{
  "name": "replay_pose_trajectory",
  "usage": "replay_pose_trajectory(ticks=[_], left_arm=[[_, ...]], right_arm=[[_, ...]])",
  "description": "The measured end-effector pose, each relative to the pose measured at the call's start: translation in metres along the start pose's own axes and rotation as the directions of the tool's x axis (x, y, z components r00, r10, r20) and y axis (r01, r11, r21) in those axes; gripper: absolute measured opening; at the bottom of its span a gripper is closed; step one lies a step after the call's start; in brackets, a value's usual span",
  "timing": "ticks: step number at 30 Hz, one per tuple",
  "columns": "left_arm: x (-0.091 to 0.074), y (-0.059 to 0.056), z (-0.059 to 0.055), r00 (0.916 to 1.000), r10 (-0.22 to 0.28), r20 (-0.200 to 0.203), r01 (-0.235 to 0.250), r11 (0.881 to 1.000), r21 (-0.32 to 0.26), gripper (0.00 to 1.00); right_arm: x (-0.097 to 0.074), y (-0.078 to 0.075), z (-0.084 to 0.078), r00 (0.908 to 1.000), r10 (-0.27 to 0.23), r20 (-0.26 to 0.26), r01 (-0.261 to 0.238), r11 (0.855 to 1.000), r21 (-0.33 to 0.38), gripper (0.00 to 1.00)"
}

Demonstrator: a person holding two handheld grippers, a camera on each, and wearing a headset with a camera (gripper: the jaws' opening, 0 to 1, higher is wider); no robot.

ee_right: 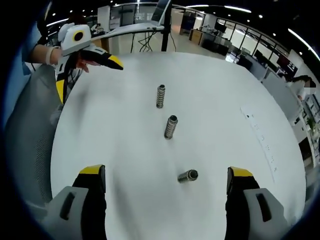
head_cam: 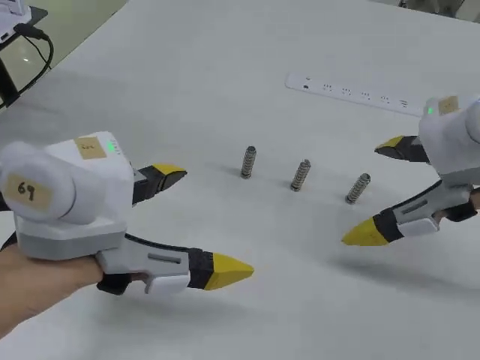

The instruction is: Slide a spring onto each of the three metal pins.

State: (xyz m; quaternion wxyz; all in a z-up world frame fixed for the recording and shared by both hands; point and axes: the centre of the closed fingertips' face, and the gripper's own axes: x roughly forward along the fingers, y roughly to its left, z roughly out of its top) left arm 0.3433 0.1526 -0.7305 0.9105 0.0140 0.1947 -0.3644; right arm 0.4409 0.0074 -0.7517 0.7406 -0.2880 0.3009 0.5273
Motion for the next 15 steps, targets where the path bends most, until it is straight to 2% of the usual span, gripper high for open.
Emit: replay_pose_trajectory(ticks=[2, 3, 6, 8, 9, 12, 15], left_arm=[[-0.001, 0.0, 0.001, 1.0, 0.001, 0.001, -0.001, 1.0, 0.004, 0.92], [-0.001, -0.001, 0.003, 1.0, -0.001, 0.001, 0.001, 1.0, 0.008, 0.92], [-0.003, -0.001, 0.006, 1.0, 0.004, 0.005, -0.004, 1.0, 0.01, 0.93], [-0.004, -0.001, 0.008, 1.0, 0.007, 0.005, -0.007, 1.0, 0.016, 0.93], [-0.005, -0.001, 0.008, 0.9999, 0.009, 0.006, -0.01, 1.0, 0.017, 0.93], [-0.006, -0.001, 0.01, 0.9999, 0.012, 0.004, -0.012, 1.0, 0.021, 0.93], [-0.008, -0.006, 0.012, 1.0, 0.008, 0.0, -0.008, 1.0, 0.028, 0.93]], right_arm=[[-0.006, 0.003, 0.001, 0.9995, -0.021, 0.022, 0.02, 0.999, 0.042, 1.0], [-0.011, 0.007, 0.003, 0.9981, -0.034, 0.051, 0.03, 0.997, 0.067, 1.0], [-0.023, 0.014, 0.002, 0.9941, -0.075, 0.078, 0.068, 0.994, 0.088, 1.0], [-0.031, 0.019, 0.003, 0.9875, -0.109, 0.114, 0.092, 0.985, 0.143, 1.0], [-0.035, 0.026, 0.003, 0.9851, -0.109, 0.133, 0.083, 0.978, 0.189, 1.0], [-0.043, 0.037, -0.005, 0.9827, -0.127, 0.135, 0.098, 0.975, 0.201, 1.0], [-0.051, 0.049, -0.015, 0.977, -0.151, 0.15, 0.107, 0.958, 0.267, 1.0]])
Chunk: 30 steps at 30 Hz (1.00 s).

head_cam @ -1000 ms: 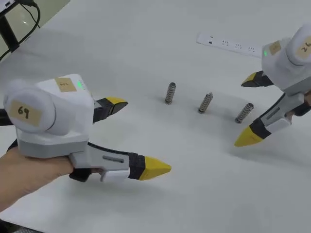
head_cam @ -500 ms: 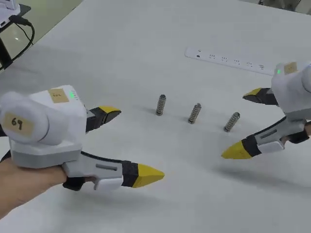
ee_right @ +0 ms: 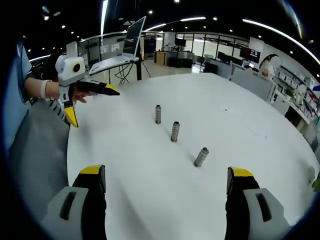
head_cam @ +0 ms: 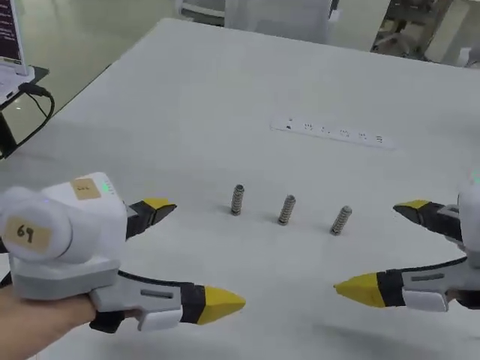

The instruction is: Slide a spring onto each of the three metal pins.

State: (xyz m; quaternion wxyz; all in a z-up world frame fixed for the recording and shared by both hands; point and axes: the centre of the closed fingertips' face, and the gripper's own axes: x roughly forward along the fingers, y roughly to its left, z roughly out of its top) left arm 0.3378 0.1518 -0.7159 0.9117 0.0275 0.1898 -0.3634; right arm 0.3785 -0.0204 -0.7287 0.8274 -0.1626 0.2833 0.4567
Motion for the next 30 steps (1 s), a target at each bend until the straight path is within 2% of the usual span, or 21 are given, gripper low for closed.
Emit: replay_pose_trajectory(ticks=[2, 4, 5, 7, 8, 9, 10, 11, 12, 13, 15, 16, 19, 24, 25, 28, 29, 30], left_arm=[[-0.002, -0.003, -0.002, 0.9999, -0.003, -0.016, 0.003, 1.0, 0.008, 0.93], [-0.005, -0.006, -0.003, 0.9997, -0.005, -0.024, 0.005, 1.0, 0.003, 0.93], [-0.008, -0.008, -0.002, 0.9997, -0.005, -0.024, 0.005, 1.0, 0.001, 0.92], [-0.012, -0.01, -0.001, 0.9996, -0.006, -0.029, 0.006, 1.0, 0.013, 0.92], [-0.015, -0.011, -0.001, 0.9996, -0.007, -0.027, 0.007, 1.0, 0.007, 0.93], [-0.015, -0.012, -0.006, 0.9984, -0.017, -0.054, 0.018, 1.0, 0.006, 0.92], [-0.015, -0.012, -0.011, 0.9968, -0.013, -0.079, 0.015, 1.0, 0.025, 0.92], [-0.015, -0.011, -0.011, 0.9968, -0.003, -0.08, 0.007, 0.999, 0.042, 0.92], [-0.015, -0.012, -0.011, 0.9972, 0.0, -0.074, 0.002, 1.0, 0.031, 0.92], [-0.016, -0.01, -0.011, 0.9975, 0.013, -0.069, -0.012, 1.0, 0.018, 0.92], [-0.017, -0.008, -0.005, 0.9983, 0.046, -0.036, -0.045, 0.999, 0.016, 0.92], [-0.018, -0.008, -0.006, 0.9981, 0.049, -0.038, -0.049, 0.999, 0.013, 0.92], [-0.018, -0.009, -0.007, 0.9978, 0.055, -0.036, -0.055, 0.998, 0.01, 0.92], [-0.02, -0.012, -0.007, 0.9977, 0.054, -0.04, -0.053, 0.998, 0.029, 0.93], [-0.02, -0.013, -0.007, 0.9979, 0.054, -0.036, -0.053, 0.998, 0.031, 0.93], [-0.022, -0.012, -0.008, 0.9977, 0.058, -0.037, -0.057, 0.998, 0.032, 0.93], [-0.024, -0.012, -0.008, 0.9977, 0.058, -0.036, -0.057, 0.998, 0.034, 0.93], [-0.025, -0.014, -0.009, 0.9978, 0.055, -0.036, -0.053, 0.998, 0.036, 0.93]], right_arm=[[-0.008, 0.006, -0.008, 0.9998, -0.018, -0.003, 0.018, 1.0, 0.007, 1.0], [-0.015, 0.013, -0.012, 0.9982, -0.059, -0.008, 0.059, 0.998, 0.006, 1.0], [-0.018, 0.021, -0.01, 0.9977, -0.065, 0.016, 0.065, 0.998, 0.011, 1.0], [-0.022, 0.026, -0.01, 0.9955, -0.089, 0.033, 0.087, 0.995, 0.055, 1.0], [-0.026, 0.027, -0.007, 0.9923, -0.105, 0.066, 0.101, 0.993, 0.062, 1.0], [-0.031, 0.025, -0.007, 0.9861, -0.135, 0.097, 0.126, 0.988, 0.09, 1.0], [-0.034, 0.025, -0.011, 0.9846, -0.149, 0.092, 0.136, 0.982, 0.129, 1.0], [-0.039, 0.023, -0.016, 0.9832, -0.162, 0.084, 0.148, 0.977, 0.151, 1.0], [-0.044, 0.022, -0.018, 0.98, -0.18, 0.085, 0.165, 0.973, 0.16, 1.0], [-0.052, 0.016, -0.02, 0.9699, -0.225, 0.092, 0.208, 0.963, 0.171, 1.0], [-0.058, 0.016, -0.026, 0.963, -0.257, 0.082, 0.237, 0.952, 0.195, 1.0], [-0.061, 0.015, -0.028, 0.9578, -0.273, 0.089, 0.251, 0.946, 0.207, 1.0], [-0.065, 0.016, -0.029, 0.9509, -0.291, 0.106, 0.259, 0.935, 0.24, 1.0], [-0.067, 0.028, -0.034, 0.9496, -0.298, 0.097, 0.265, 0.928, 0.262, 1.0], [-0.068, 0.03, -0.034, 0.9476, -0.301, 0.108, 0.264, 0.928, 0.265, 1.0], [-0.067, 0.033, -0.042, 0.939, -0.33, 0.096, 0.297, 0.919, 0.259, 1.0], [-0.066, 0.035, -0.044, 0.9396, -0.33, 0.089, 0.298, 0.918, 0.26, 1.0], [-0.067, 0.038, -0.044, 0.9384, -0.33, 0.102, 0.29, 0.912, 0.289, 1.0]])
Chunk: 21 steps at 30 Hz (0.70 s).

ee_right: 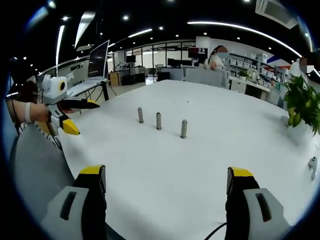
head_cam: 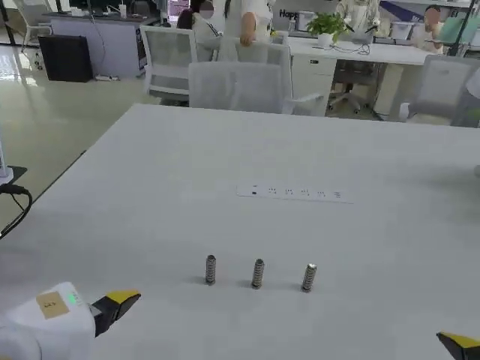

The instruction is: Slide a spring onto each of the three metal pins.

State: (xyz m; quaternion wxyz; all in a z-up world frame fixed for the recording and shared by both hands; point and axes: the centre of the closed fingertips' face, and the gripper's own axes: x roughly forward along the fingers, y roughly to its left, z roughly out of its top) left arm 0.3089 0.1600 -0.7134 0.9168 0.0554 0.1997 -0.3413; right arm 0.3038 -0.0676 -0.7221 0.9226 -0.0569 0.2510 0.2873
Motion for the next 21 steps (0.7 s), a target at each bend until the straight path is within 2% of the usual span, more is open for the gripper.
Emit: replay_pose_trajectory(ticks=[1, 4, 5, 6, 8, 9, 11, 13, 14, 15, 16, 21], left_arm=[[-0.001, 0.0, -0.001, 1.0, -0.002, -0.002, 0.002, 1.0, 0.003, 0.93], [-0.005, 0.001, -0.006, 0.9999, 0.002, -0.01, -0.002, 1.0, 0.008, 0.93], [-0.007, 0.002, -0.006, 0.9999, 0.006, -0.008, -0.006, 1.0, 0.001, 0.93], [-0.007, 0.003, -0.006, 0.9999, 0.01, -0.004, -0.01, 1.0, -0.002, 0.93], [-0.008, 0.006, -0.007, 0.9998, 0.018, 0.002, -0.018, 1.0, -0.011, 0.93], [-0.008, 0.008, -0.008, 0.9996, 0.029, 0.002, -0.029, 0.999, -0.018, 0.93], [-0.009, 0.012, -0.009, 0.9992, 0.04, 0.003, -0.04, 0.999, -0.036, 0.93], [-0.01, 0.016, -0.009, 0.9982, 0.06, 0.005, -0.06, 0.998, -0.022, 0.93], [-0.011, 0.018, -0.007, 0.9977, 0.066, 0.014, -0.066, 0.997, -0.039, 0.93], [-0.011, 0.02, -0.006, 0.9974, 0.069, 0.023, -0.067, 0.996, -0.059, 0.93], [-0.011, 0.023, -0.006, 0.9967, 0.078, 0.023, -0.077, 0.996, -0.056, 0.93], [-0.011, 0.025, -0.004, 0.9955, 0.09, 0.031, -0.088, 0.995, -0.052, 0.93]], right_arm=[[0.0, 0.004, 0.003, 0.9994, 0.007, 0.034, -0.008, 0.999, 0.038, 1.0], [-0.002, 0.002, -0.002, 0.9997, -0.017, 0.015, 0.017, 1.0, 0.003, 1.0], [-0.003, -0.002, 0.001, 0.999, -0.039, 0.021, 0.04, 0.998, -0.042, 1.0], [-0.003, 0.0, 0.003, 0.999, -0.036, 0.027, 0.038, 0.996, -0.083, 1.0], [-0.002, 0.006, 0.002, 0.9993, -0.016, 0.034, 0.019, 0.997, -0.068, 1.0], [0.001, 0.008, -0.002, 0.9999, 0.001, 0.013, -0.001, 0.998, -0.064, 1.0], [0.001, 0.01, -0.003, 1.0, 0.006, 0.003, -0.006, 0.995, -0.101, 1.0], [0.003, 0.013, -0.004, 0.9998, 0.02, -0.003, -0.021, 0.994, -0.111, 1.0], [0.004, 0.015, -0.006, 0.9993, 0.035, -0.008, -0.036, 0.992, -0.119, 1.0], [0.004, 0.016, -0.007, 0.9991, 0.038, -0.017, -0.04, 0.992, -0.123, 1.0], [0.004, 0.017, -0.006, 0.9991, 0.04, -0.015, -0.042, 0.991, -0.129, 1.0], [0.003, 0.01, -0.006, 0.9995, 0.03, -0.006, -0.03, 0.994, -0.104, 1.0]])
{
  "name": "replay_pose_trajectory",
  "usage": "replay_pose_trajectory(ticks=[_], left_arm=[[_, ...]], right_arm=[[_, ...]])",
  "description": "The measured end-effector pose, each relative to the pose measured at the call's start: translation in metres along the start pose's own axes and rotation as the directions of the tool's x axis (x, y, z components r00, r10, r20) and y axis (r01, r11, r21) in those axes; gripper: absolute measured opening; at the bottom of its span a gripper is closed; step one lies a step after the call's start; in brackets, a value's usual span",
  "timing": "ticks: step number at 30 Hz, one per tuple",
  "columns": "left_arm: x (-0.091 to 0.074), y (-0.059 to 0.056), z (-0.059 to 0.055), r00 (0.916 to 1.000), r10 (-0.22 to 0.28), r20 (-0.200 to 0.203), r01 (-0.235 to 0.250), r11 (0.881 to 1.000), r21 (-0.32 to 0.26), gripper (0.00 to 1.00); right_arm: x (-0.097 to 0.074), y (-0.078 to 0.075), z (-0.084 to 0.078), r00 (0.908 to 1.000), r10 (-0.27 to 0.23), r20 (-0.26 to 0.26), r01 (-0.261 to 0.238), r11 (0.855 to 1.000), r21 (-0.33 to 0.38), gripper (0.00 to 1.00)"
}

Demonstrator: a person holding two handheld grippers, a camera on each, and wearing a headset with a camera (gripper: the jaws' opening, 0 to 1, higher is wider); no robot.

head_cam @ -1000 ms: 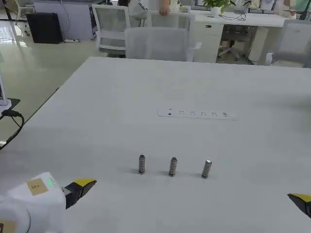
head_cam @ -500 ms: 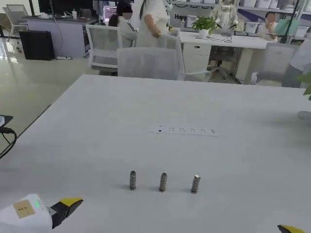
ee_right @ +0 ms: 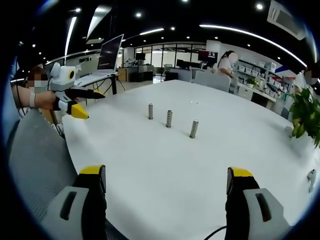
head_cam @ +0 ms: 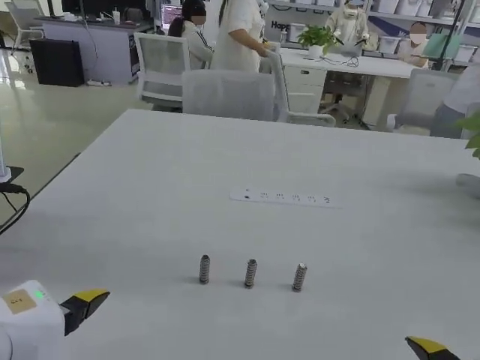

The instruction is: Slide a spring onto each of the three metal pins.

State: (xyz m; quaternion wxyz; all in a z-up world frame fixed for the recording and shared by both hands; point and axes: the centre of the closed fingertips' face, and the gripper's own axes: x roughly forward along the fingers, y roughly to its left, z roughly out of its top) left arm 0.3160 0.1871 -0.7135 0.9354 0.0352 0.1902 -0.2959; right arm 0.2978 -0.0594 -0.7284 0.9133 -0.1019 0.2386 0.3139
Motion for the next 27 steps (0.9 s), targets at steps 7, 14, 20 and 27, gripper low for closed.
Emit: replay_pose_trajectory(ticks=[7, 14, 20, 27], left_arm=[[-0.0009, 0.0034, 0.0045, 0.9997, 0.016, 0.017, -0.016, 1.0, 0.023, 0.93], [-0.0032, 0.0008, 0.0066, 0.9995, 0.023, 0.022, -0.023, 0.999, 0.024, 0.93], [-0.0036, 0.0006, 0.0064, 0.9995, 0.024, 0.019, -0.025, 0.999, 0.031, 0.93], [-0.0049, 0.0023, 0.0057, 0.9995, 0.026, 0.02, -0.027, 0.999, 0.028, 0.93]], right_arm=[[0.0004, 0.0007, 0.0017, 0.9999, 0.001, 0.013, -0.001, 1.0, 0.021, 1.0], [-0.0006, 0.0024, 0.0036, 0.9998, 0.002, 0.019, -0.003, 1.0, 0.008, 1.0], [-0.0002, 0.0047, 0.0028, 0.9999, 0.009, 0.014, -0.009, 1.0, 0.007, 1.0], [-0.0001, 0.0031, 0.0008, 1.0, -0.002, 0.005, 0.002, 1.0, 0.006, 1.0]])
